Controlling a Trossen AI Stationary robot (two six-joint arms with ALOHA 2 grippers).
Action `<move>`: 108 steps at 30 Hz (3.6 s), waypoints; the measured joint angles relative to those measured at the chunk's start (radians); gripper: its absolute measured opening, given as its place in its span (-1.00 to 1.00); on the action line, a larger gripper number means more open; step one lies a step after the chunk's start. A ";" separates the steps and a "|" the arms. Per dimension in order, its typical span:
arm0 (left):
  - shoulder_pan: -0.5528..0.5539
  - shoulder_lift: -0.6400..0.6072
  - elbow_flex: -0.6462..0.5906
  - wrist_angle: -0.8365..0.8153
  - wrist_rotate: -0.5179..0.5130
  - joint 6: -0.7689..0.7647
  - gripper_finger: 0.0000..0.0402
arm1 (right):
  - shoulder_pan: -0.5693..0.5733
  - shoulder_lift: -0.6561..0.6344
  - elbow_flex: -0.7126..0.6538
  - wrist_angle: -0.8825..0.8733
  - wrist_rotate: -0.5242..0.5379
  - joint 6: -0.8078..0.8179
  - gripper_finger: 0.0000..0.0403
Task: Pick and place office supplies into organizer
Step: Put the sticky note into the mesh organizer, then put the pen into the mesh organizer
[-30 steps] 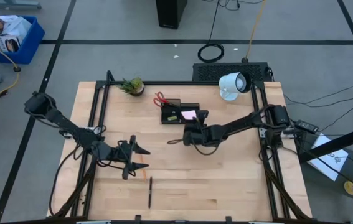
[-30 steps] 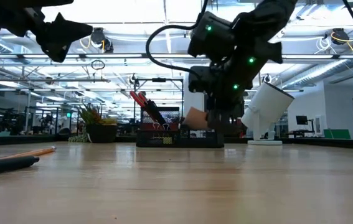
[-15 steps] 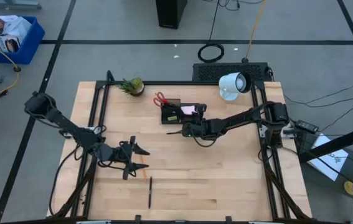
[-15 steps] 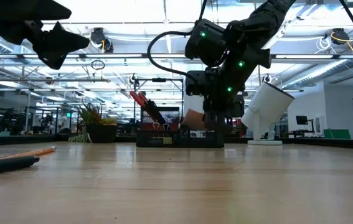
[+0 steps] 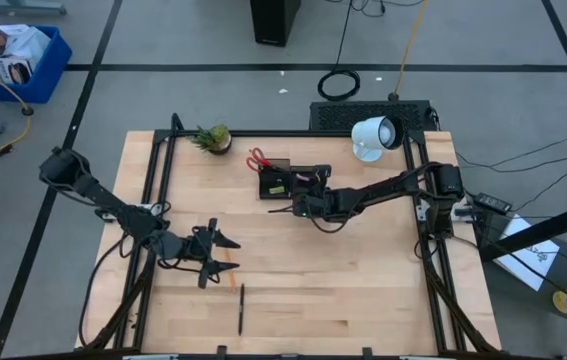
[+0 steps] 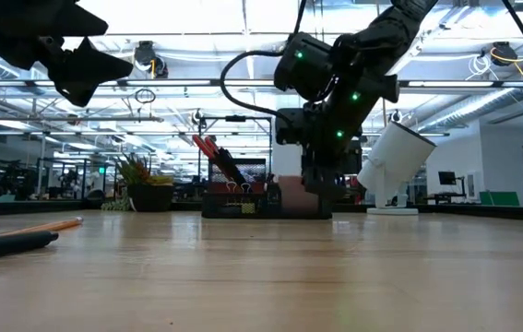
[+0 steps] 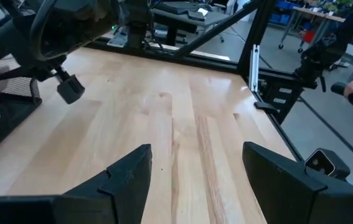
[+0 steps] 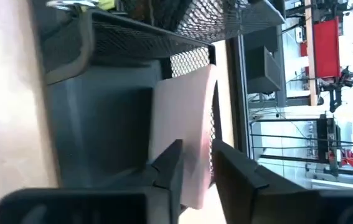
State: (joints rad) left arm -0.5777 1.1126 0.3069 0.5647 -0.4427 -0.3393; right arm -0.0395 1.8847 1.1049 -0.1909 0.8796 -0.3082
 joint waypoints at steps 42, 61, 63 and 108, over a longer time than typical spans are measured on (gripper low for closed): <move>0.001 0.000 0.001 -0.144 -0.036 0.012 0.27 | 0.297 -0.158 0.000 0.254 -0.718 0.357 -0.04; 0.001 0.000 0.001 -0.141 -0.034 -0.011 0.27 | 0.346 -0.954 -0.614 0.573 -0.876 0.399 -0.04; 0.001 0.000 0.001 -0.142 -0.034 0.016 0.27 | 0.345 -1.039 -0.681 0.578 -0.870 0.416 -0.04; 0.006 0.000 0.002 -0.203 0.410 0.748 0.27 | 0.333 -1.771 -1.062 0.463 -0.644 0.348 -0.04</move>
State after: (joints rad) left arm -0.5716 1.1124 0.3084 0.3614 -0.0330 0.4083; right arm 0.2939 0.1138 0.0432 0.2722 0.2352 0.0402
